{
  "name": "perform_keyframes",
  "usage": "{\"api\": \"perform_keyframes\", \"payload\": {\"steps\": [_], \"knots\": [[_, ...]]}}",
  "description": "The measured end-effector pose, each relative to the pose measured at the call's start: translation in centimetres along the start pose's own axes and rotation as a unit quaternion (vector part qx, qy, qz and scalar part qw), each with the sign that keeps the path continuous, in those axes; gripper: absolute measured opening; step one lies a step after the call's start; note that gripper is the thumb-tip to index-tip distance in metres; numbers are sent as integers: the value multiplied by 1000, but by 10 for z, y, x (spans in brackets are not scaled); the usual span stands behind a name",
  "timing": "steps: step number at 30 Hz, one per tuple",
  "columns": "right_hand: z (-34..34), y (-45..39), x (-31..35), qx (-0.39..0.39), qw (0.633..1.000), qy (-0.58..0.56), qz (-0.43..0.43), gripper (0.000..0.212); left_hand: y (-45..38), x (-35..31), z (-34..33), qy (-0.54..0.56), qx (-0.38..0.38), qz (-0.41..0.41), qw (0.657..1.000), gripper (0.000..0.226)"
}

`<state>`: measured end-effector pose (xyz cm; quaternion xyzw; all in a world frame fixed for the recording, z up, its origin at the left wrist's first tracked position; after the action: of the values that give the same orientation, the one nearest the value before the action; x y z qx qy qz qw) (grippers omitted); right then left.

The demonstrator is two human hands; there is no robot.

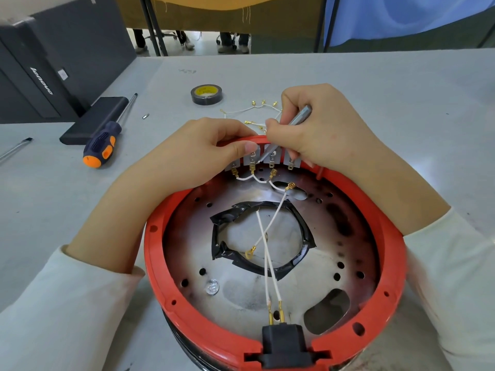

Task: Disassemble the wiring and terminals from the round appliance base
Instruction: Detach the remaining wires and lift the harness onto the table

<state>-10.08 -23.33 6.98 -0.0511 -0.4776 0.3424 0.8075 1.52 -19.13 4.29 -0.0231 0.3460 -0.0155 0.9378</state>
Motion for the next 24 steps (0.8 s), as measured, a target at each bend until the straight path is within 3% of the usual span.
{"api": "perform_keyframes", "payload": {"steps": [24], "knots": [[-2,-1,-2,10,1000,-24,-4,35,0,4,-1,-2,8,11,1000,17]]}}
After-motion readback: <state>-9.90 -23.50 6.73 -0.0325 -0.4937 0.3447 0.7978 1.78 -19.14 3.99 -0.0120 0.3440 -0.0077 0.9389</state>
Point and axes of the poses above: each hand's wrist, its own y-axis away from the middle knuckle, its own z-axis out of the back of the hand, x = y × z, the point moved 10 cm from there along -y, towards the middle knuckle, and after that the axes turned 6 degrees about z, right-handed, at the moved point
